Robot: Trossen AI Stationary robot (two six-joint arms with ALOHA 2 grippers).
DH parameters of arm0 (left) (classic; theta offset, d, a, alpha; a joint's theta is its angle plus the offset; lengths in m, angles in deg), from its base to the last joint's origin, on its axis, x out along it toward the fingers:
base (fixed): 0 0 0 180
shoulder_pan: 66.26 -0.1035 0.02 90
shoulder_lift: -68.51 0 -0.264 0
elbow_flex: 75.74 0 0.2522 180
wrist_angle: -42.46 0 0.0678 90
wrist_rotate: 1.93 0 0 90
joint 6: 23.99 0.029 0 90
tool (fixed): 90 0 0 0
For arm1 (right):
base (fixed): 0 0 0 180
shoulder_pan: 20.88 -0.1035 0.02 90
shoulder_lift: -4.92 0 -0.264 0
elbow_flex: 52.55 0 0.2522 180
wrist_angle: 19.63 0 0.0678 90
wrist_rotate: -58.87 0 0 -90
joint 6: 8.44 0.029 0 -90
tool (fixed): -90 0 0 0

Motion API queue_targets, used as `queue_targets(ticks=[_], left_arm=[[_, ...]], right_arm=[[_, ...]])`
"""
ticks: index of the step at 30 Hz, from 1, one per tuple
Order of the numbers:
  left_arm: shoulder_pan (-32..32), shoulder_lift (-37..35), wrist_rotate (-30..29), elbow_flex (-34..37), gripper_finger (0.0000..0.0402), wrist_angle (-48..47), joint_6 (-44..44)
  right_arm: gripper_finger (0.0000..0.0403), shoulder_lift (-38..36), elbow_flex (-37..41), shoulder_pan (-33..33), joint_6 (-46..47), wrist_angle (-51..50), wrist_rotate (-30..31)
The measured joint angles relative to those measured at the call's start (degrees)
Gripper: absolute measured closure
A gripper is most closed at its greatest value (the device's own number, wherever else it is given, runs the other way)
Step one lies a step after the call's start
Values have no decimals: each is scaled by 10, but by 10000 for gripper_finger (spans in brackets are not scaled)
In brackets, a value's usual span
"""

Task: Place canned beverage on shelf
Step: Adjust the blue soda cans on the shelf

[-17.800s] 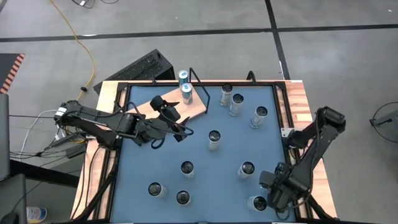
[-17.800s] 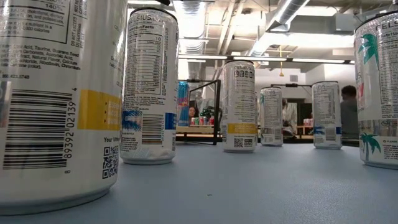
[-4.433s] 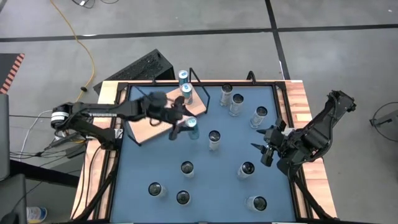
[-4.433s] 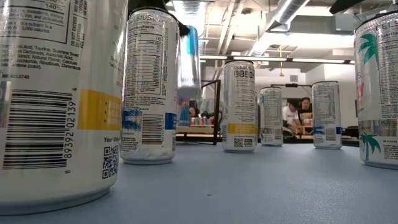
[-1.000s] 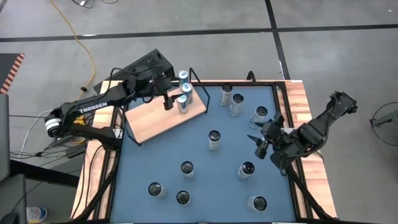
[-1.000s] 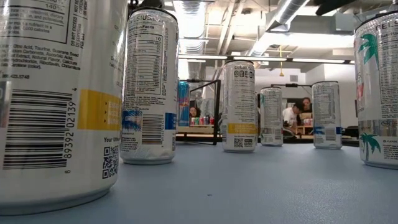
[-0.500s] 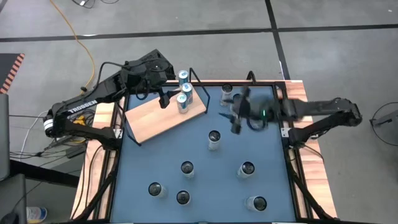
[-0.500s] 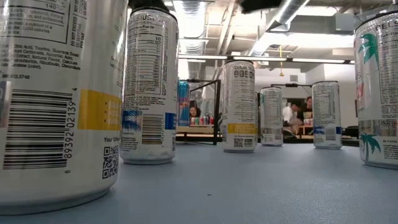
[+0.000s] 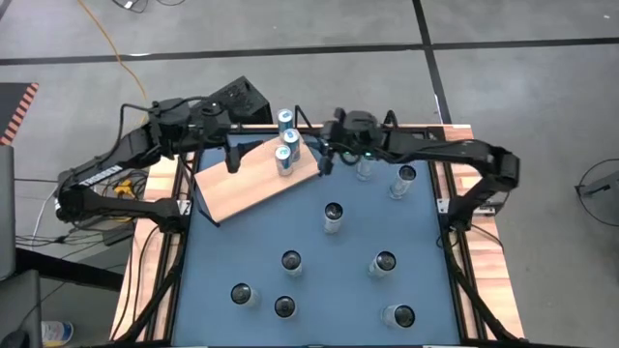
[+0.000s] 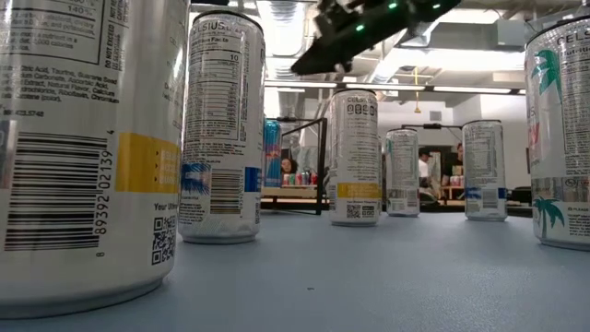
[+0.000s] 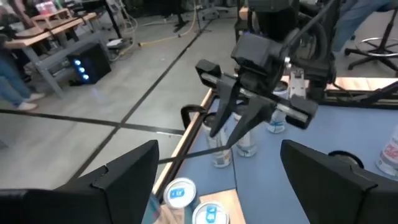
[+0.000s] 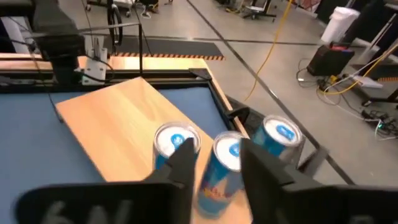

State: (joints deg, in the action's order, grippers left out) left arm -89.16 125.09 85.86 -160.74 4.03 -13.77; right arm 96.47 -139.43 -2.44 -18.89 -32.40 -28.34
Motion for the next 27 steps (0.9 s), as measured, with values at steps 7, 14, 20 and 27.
queue_targets(ticks=[7,14,20,27], left_arm=[[0,-7,-12,0,77,-8,0],[1,-2,-13,0,77,-27,-1],[3,-2,-12,0,77,-32,-3],[3,-2,-12,0,77,-34,-5]], right_arm=[[396,90,-73,0,-6,-10,0],[401,147,-123,-4,-15,-45,-31],[402,174,-140,-3,-16,-56,-31],[403,176,-139,6,-21,-63,-25]])
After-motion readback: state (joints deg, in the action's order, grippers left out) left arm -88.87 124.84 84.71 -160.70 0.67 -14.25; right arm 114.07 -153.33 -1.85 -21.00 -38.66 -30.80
